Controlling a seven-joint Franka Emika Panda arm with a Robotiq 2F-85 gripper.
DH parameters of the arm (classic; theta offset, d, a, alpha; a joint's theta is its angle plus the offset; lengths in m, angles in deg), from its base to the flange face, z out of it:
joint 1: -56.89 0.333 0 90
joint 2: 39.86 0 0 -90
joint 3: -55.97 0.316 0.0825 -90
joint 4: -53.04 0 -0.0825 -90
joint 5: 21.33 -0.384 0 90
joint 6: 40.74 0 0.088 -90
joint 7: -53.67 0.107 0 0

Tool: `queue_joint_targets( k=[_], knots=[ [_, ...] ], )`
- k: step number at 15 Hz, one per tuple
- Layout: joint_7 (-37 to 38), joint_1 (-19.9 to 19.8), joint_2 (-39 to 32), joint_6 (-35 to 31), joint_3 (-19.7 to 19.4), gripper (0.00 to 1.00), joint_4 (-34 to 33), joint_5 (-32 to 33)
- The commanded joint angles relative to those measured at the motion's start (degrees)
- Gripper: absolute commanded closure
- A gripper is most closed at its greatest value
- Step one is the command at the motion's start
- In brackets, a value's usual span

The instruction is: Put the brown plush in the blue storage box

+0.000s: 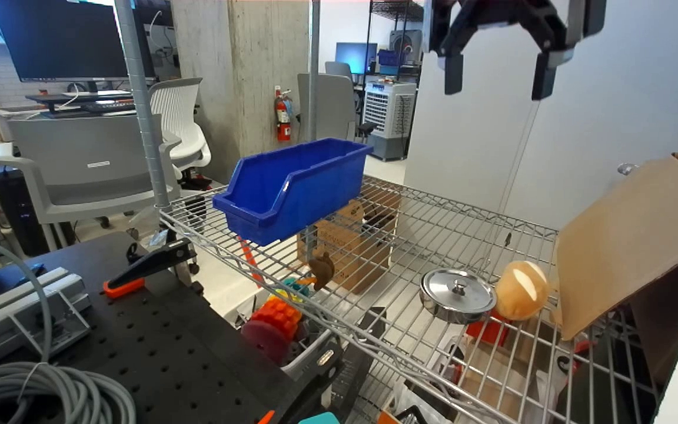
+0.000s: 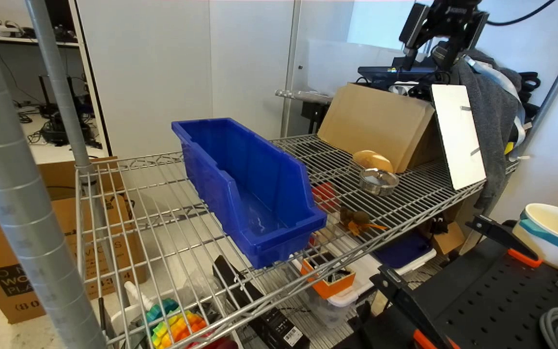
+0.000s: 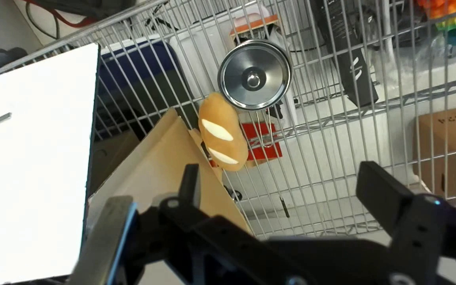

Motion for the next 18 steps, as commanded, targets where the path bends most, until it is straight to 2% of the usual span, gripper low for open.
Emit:
queue_joint_targets(
  k=[1, 11, 18],
  knots=[
    [3.7, 1.7, -12.1, -1.1, -1.8, 0.0, -10.1, 0.6],
    [11.6, 5.9, -37.1, 1.2, -8.1, 0.0, -31.3, -0.1],
    [14.9, 6.8, -49.7, 6.5, -10.8, 0.0, -43.6, -1.0]
  ],
)
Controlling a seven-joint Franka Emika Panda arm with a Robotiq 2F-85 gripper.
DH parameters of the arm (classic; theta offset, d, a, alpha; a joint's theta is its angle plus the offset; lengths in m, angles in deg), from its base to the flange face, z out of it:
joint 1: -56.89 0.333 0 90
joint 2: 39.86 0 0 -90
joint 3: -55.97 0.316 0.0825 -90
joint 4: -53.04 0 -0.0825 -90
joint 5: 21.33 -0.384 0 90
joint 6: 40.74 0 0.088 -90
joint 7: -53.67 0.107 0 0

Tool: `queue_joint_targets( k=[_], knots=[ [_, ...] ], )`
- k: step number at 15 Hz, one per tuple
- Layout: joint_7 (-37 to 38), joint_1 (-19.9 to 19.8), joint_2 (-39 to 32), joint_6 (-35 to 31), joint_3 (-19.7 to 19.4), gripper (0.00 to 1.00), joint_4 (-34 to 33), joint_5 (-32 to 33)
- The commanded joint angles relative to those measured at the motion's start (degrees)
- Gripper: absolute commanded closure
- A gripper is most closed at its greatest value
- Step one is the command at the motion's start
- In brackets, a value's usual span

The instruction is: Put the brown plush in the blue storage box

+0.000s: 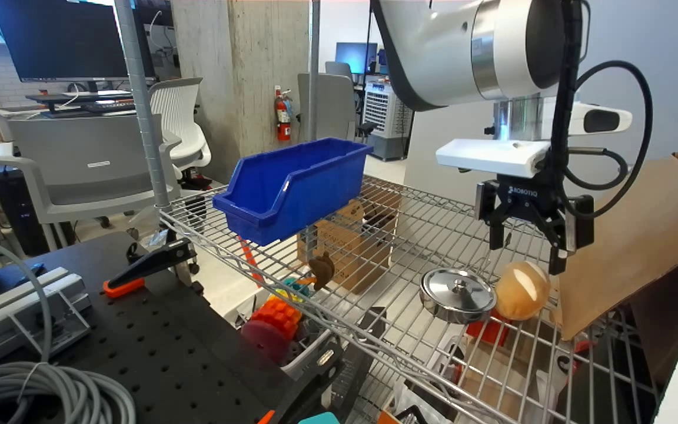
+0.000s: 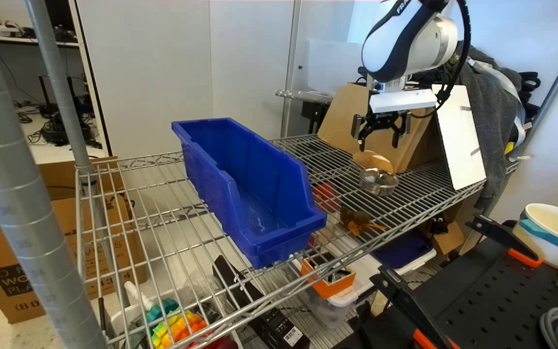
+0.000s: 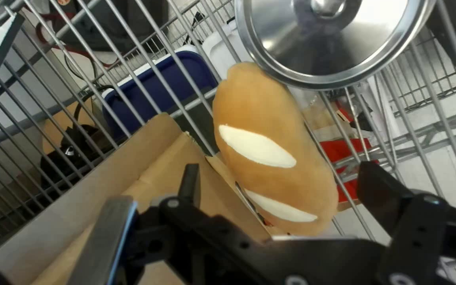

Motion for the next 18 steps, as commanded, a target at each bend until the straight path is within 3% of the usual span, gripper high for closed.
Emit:
queue_joint_targets(
  k=[1, 2, 3, 5, 8, 11, 14, 18],
  knots=[
    [1.7, 0.6, -6.7, 5.8, -1.8, 0.0, -8.8, -1.2],
    [1.9, 0.4, -8.0, 7.0, -1.9, 0.0, -10.4, -1.3],
    [2.2, 0.3, -9.2, 8.3, -2.0, 0.24, -11.9, -1.4],
    [2.6, 0.1, -11.3, 10.5, -2.3, 0.32, -14.6, -1.3],
    [2.6, 0.1, -11.9, 11.9, -2.2, 0.56, -16.3, -1.2],
    [2.3, 1.5, -8.2, 9.9, -2.4, 0.78, -13.4, -0.3],
    [2.3, 5.9, 0.3, 5.0, -3.3, 0.98, -4.8, 2.8],
    [-1.9, 9.0, 9.7, -5.5, 0.1, 0.99, 5.6, 4.2]
  ],
)
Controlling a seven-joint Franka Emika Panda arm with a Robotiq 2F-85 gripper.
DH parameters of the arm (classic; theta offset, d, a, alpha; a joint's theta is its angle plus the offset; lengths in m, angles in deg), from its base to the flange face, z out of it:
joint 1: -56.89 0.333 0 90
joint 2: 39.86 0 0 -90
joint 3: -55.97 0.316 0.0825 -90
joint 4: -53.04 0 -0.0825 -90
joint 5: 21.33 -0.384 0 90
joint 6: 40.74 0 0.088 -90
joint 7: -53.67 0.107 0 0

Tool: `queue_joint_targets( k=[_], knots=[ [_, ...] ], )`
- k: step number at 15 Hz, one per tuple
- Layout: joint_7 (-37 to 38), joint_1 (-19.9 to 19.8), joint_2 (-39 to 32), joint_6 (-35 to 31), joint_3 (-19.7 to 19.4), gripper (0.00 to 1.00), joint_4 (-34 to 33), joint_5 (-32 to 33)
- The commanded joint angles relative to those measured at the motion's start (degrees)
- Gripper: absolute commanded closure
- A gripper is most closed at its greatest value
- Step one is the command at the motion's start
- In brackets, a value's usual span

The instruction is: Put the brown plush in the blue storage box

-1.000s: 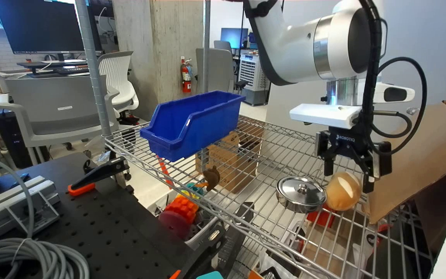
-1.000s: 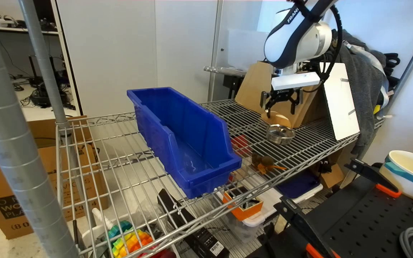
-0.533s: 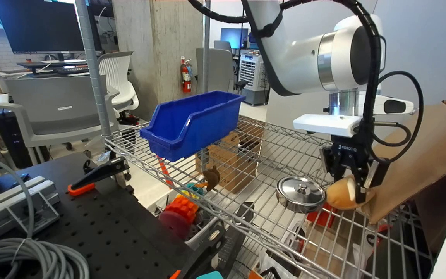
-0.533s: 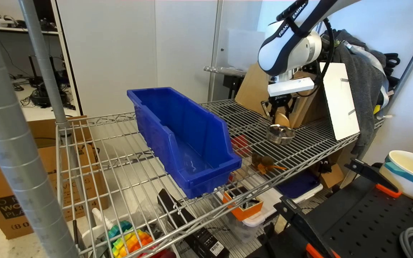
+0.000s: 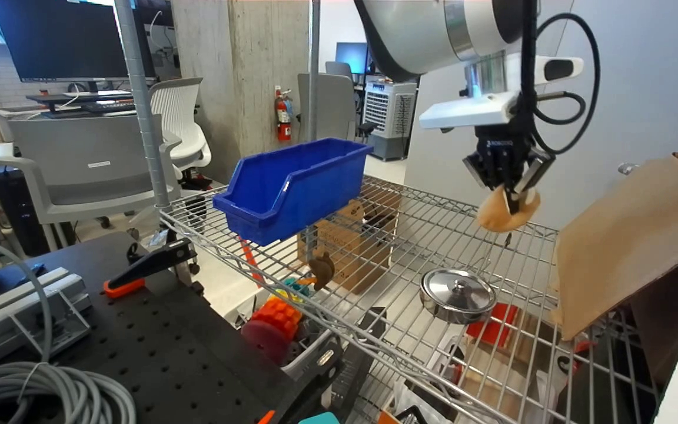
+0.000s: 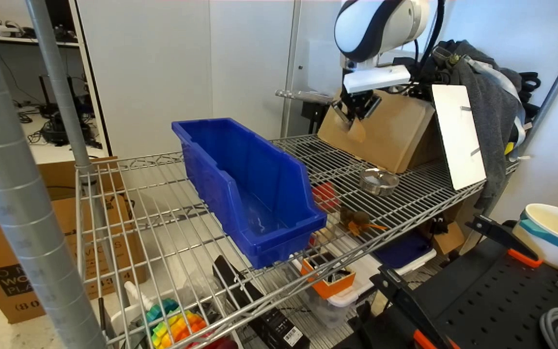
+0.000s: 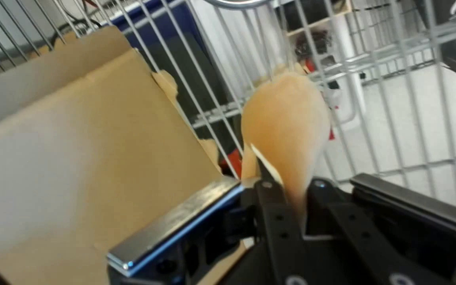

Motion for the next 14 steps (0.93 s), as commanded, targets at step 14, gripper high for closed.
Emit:
queue_joint_targets(
  k=[14],
  knots=[
    [-2.4, 14.7, 33.9, -9.4, 20.3, 0.97, 40.7, -0.9]
  ],
)
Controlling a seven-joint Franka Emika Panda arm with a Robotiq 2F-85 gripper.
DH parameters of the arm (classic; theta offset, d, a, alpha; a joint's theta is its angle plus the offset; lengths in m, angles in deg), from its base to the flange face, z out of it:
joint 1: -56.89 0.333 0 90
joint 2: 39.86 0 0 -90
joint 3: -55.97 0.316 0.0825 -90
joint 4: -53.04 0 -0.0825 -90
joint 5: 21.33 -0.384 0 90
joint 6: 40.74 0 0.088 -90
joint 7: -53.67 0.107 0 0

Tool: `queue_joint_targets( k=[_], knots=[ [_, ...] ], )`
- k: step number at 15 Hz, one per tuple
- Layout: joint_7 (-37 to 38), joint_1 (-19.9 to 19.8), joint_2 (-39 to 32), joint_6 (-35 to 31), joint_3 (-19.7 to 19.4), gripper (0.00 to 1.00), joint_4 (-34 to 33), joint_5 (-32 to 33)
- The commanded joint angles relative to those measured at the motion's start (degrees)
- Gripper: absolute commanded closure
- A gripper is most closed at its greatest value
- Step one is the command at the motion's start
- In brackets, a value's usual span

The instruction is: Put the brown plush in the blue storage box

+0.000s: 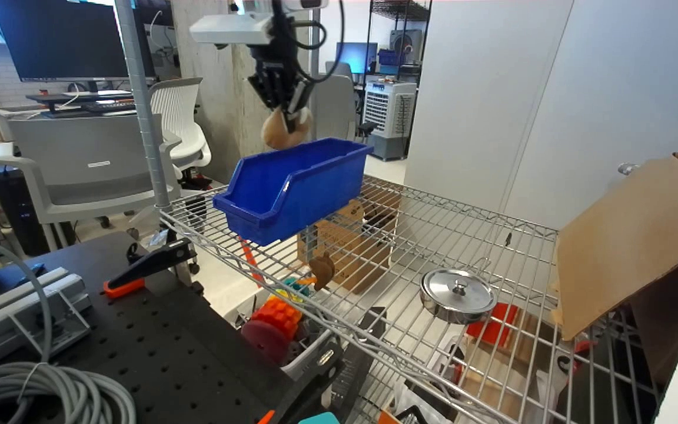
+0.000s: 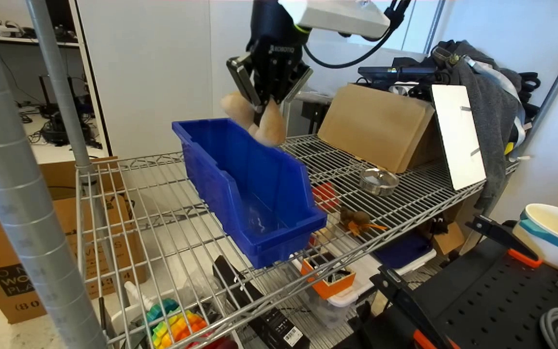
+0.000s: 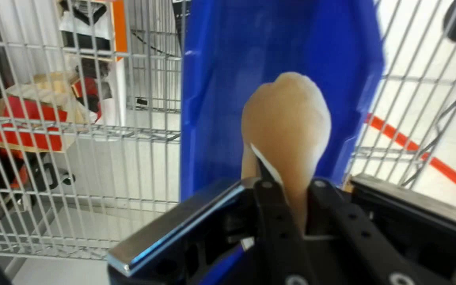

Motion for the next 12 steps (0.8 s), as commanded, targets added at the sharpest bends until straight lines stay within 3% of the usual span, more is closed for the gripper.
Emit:
queue_joint_targets(
  k=[1, 8, 12],
  knots=[
    [3.7, 3.3, 4.2, 3.3, 2.7, 0.97, 4.3, -0.2],
    [12.3, 6.0, 3.3, 1.2, 1.8, 0.97, 4.4, 4.4],
    [17.0, 6.6, 2.0, 1.2, -0.6, 0.97, 3.7, 10.8]
  ],
)
